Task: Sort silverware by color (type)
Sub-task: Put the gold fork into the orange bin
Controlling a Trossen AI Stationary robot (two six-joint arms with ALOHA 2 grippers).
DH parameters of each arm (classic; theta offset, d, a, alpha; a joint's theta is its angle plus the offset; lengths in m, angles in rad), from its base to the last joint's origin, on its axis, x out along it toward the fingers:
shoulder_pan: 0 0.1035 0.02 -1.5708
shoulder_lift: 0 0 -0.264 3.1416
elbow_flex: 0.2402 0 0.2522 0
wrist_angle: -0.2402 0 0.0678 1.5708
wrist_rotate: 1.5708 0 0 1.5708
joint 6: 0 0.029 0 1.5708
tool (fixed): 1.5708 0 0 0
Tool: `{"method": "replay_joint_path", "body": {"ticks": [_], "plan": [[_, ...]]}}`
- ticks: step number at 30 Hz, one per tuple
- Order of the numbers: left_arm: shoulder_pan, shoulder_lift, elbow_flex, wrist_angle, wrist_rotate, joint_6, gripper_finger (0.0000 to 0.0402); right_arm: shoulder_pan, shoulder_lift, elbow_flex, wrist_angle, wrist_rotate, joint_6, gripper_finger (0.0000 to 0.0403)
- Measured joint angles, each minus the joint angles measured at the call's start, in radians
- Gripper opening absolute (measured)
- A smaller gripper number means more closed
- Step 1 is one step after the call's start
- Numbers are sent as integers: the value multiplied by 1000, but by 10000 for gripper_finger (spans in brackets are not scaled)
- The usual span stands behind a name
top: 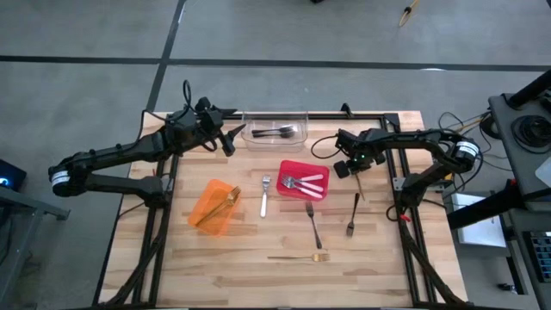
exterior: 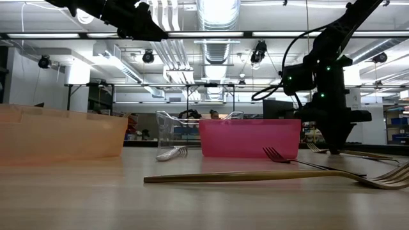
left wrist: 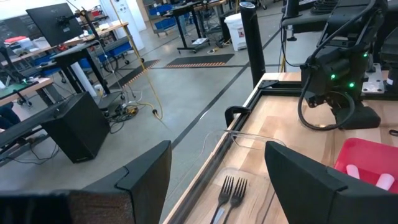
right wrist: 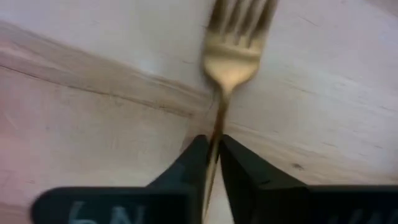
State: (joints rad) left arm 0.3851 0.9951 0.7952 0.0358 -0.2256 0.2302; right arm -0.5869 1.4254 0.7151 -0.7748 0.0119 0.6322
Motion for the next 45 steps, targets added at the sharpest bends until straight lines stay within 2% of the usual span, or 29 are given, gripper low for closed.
{"method": "replay_joint_path", "body": {"ticks": [11,19,23,28,33,45], "plan": [[0,0,0,0,0,-7,240,0,-39,-6,21,25,12,14],[0,2,0,7,9,-17,240,0,-238,9,32,107,33,13],[0,19,0,25,40,-31,240,8,-356,8,120,146,50,13],[0,47,0,47,72,-34,240,49,-458,5,331,201,23,13],[0,69,0,62,77,-47,240,106,-480,-10,595,203,-56,13],[-26,179,0,211,218,-109,240,287,-280,-18,1288,201,-276,13]]}}
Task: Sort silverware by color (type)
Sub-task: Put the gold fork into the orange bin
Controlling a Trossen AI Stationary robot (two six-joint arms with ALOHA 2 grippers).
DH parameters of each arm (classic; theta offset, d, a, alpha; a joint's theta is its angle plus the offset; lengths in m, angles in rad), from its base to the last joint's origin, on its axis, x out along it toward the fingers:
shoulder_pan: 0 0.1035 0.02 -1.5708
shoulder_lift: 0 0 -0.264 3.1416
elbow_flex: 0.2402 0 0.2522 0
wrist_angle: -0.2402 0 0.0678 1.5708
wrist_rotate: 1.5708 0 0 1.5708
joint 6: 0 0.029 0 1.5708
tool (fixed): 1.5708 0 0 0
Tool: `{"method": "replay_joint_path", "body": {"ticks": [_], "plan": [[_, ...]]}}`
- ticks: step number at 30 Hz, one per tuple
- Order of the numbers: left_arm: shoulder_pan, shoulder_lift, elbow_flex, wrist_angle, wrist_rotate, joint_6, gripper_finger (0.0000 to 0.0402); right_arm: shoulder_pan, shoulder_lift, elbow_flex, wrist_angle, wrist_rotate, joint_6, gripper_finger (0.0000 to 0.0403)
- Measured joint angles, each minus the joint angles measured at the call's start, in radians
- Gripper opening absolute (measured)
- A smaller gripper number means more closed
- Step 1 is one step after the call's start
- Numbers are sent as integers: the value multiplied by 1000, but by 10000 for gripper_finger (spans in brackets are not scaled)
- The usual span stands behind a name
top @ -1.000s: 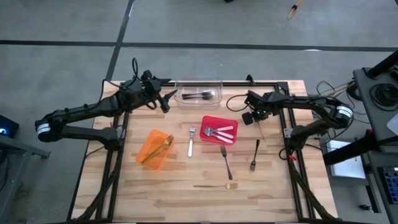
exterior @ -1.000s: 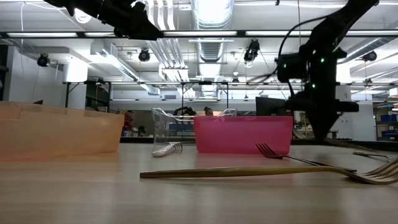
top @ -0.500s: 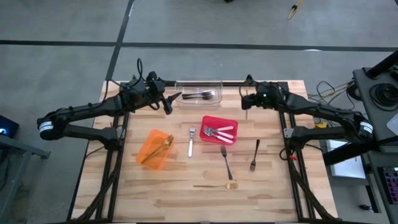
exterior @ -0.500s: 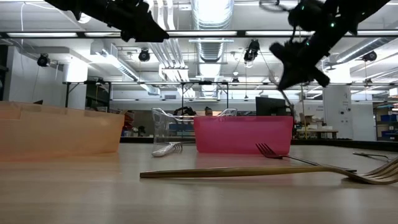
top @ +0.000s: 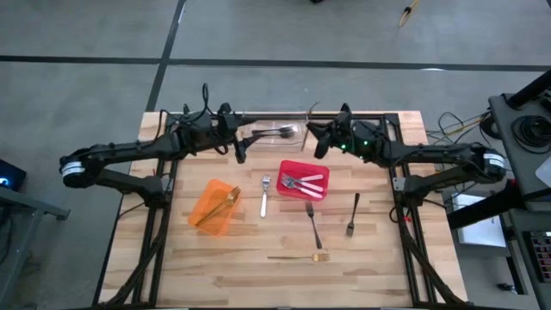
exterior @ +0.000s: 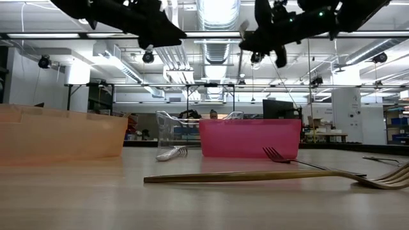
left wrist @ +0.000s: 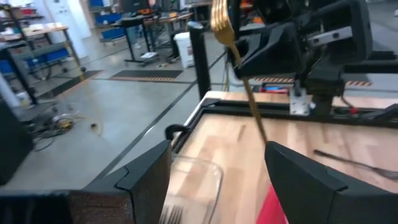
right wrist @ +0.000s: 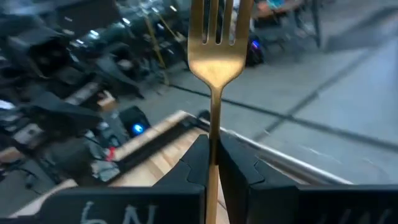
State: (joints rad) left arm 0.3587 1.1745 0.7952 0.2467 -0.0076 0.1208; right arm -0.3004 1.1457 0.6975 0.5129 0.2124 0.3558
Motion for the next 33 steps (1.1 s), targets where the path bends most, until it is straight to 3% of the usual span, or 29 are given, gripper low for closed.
{"method": "replay_joint_path", "body": {"ticks": [6,12,23,33], "plan": [[-44,93,0,114,27,-4,240,43,134,0,269,0,-60,13],[-66,175,0,203,28,-8,240,58,231,0,425,-1,-118,13],[-69,299,10,337,78,-66,240,67,312,70,443,-1,-172,13],[-68,350,10,426,16,-77,238,74,310,99,443,0,-183,13]]}}
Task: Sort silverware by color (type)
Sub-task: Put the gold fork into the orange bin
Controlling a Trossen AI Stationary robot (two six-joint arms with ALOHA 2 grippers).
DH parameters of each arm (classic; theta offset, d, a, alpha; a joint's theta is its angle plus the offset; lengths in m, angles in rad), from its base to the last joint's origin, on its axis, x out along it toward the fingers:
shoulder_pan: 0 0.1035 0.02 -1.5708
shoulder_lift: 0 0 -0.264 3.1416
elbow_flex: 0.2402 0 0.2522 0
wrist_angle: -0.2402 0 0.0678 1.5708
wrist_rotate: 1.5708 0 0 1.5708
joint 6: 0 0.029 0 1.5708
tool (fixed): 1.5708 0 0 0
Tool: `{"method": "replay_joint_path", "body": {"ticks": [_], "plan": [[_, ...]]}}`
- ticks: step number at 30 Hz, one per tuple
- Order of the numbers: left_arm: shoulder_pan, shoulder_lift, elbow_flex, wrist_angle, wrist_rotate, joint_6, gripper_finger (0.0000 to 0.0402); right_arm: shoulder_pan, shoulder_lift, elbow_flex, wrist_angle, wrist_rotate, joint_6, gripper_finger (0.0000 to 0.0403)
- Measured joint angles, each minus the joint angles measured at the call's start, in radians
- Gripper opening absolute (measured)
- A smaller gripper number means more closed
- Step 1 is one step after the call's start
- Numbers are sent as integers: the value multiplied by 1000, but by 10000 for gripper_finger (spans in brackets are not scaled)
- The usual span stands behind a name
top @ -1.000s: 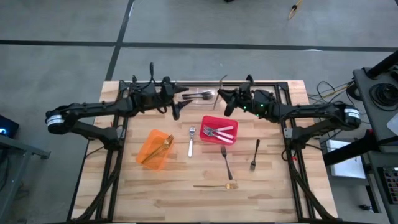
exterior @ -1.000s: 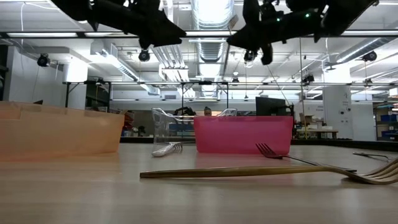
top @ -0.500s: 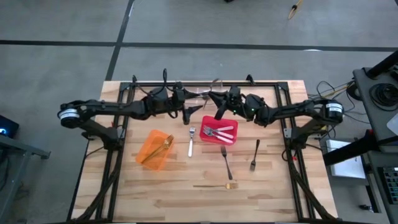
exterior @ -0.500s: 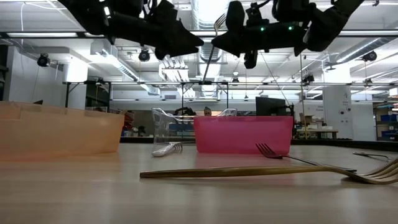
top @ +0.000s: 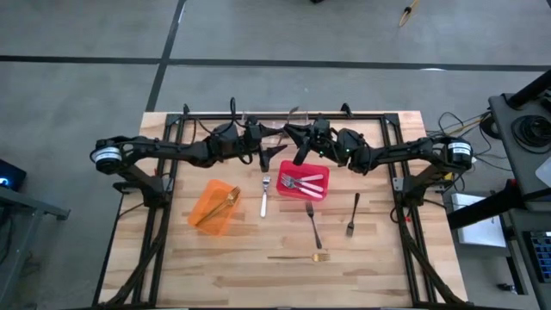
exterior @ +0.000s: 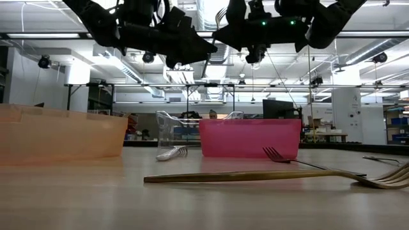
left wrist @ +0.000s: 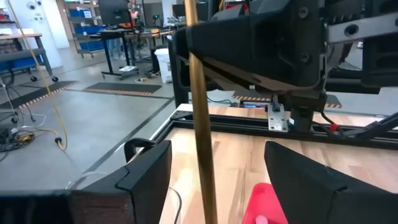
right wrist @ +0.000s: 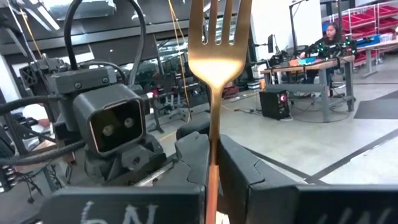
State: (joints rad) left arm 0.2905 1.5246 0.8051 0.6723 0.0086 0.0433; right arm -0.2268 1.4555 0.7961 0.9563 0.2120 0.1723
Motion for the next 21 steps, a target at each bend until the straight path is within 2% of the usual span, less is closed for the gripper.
{"method": "replay_joint_path", "body": {"ticks": [5,17,21], "plan": [[0,2,0,8,0,2,205,0,0,1,2,1,13,13],[0,2,0,5,-7,2,41,3,2,1,7,35,27,13],[2,2,0,1,-14,-3,9,7,12,1,12,40,29,13]]}}
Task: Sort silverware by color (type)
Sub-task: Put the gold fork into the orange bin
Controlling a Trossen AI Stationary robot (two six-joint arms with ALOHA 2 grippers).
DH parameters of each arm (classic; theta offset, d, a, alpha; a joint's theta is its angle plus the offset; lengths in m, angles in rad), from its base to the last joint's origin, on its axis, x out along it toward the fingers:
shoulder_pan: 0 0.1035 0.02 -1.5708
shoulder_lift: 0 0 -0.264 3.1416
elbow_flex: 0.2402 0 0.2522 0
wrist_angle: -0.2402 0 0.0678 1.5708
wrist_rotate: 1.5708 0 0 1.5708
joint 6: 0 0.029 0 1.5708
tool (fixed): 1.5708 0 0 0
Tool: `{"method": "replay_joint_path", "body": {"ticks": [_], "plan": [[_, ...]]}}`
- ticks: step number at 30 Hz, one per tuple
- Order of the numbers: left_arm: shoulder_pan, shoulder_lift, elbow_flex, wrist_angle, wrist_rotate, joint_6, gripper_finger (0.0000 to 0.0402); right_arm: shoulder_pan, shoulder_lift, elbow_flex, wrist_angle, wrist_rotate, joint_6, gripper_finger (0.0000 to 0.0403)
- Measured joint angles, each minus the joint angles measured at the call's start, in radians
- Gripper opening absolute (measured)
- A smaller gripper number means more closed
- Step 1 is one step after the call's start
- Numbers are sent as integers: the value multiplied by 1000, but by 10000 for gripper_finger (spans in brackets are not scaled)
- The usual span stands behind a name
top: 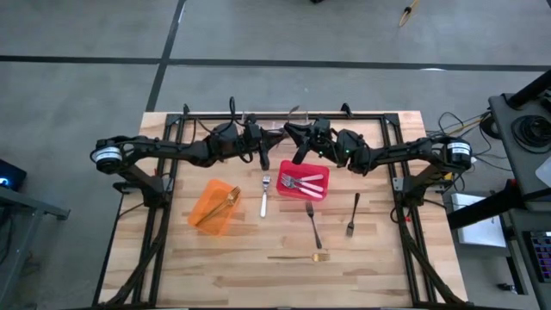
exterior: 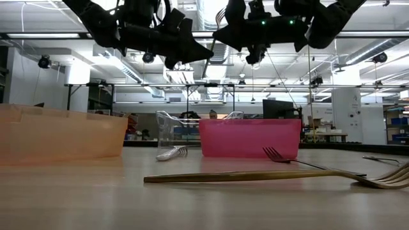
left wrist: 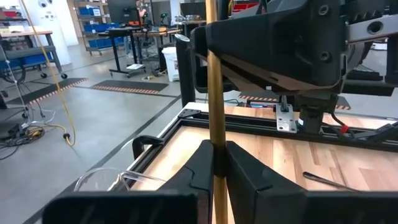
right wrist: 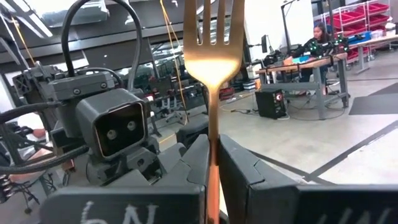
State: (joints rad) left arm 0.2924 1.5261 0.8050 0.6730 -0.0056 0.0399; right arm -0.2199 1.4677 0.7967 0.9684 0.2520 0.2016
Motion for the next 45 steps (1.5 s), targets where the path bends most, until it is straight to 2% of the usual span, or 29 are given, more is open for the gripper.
{"method": "replay_joint_path", "body": {"ticks": [16,30,45], "plan": [[-1,0,-1,-2,14,-21,2,6,1,0,-25,-5,-25,16],[-2,-3,-1,10,69,-20,1,7,2,0,-81,-25,-16,103],[17,-133,-2,-231,79,-23,0,7,-45,-1,-157,-21,-19,113]]}}
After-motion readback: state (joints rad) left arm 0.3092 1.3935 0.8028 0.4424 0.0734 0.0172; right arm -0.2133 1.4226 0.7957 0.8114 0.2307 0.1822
